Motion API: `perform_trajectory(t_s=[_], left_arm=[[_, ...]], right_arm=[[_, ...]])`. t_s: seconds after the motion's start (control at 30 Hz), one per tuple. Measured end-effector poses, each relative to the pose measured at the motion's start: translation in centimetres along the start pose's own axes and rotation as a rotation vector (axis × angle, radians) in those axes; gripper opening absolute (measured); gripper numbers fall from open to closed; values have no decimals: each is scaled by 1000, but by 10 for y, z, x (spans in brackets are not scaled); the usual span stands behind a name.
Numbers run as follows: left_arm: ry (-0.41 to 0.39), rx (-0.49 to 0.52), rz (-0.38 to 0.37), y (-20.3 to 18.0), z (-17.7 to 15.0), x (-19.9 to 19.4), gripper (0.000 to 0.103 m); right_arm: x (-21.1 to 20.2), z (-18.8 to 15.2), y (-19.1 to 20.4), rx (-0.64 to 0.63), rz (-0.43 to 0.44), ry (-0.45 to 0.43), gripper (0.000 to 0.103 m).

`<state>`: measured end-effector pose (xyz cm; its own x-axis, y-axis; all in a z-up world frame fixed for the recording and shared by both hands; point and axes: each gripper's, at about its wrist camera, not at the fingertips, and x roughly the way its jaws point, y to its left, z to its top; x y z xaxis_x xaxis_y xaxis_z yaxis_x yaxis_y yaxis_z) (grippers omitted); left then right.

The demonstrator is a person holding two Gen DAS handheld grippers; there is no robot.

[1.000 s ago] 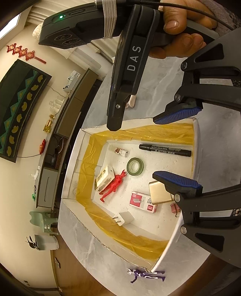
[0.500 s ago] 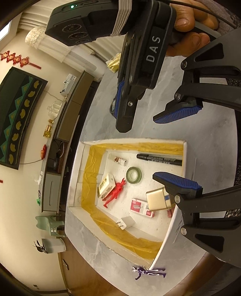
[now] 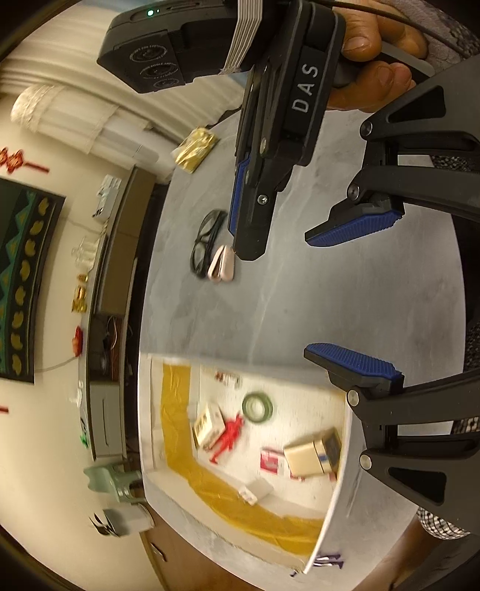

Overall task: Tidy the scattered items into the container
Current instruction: 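Move both open tools toward the pink stapler and black glasses, then grasp the pink stapler with the left tool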

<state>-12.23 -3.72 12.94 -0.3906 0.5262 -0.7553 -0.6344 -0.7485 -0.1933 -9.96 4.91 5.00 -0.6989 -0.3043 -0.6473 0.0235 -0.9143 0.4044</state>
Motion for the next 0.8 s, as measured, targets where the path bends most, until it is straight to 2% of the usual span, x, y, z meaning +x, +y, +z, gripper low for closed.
perform_trajectory(t_s=[0.2,0.27,0.4,0.47,0.5,0.57,0.8], left_arm=[[17,59,-15,-38,10,17,57],[20,83,-11,-49,15,27,61],[42,110,-5,-62,24,58,61],[50,104,-15,-65,29,74,61],[53,100,-25,-66,33,81,61],[51,89,-30,-67,40,96,61],[37,9,-15,-55,73,154,61]], right_arm=[[-12,-10,-57,114,-37,-30,31],[-13,-11,-74,143,-52,-38,31],[-15,-8,-106,175,-99,-52,31],[-12,-5,-124,183,-139,-56,33],[-11,-3,-133,181,-165,-59,39],[-8,4,-147,177,-205,-68,42],[14,21,-190,187,-250,-60,48]])
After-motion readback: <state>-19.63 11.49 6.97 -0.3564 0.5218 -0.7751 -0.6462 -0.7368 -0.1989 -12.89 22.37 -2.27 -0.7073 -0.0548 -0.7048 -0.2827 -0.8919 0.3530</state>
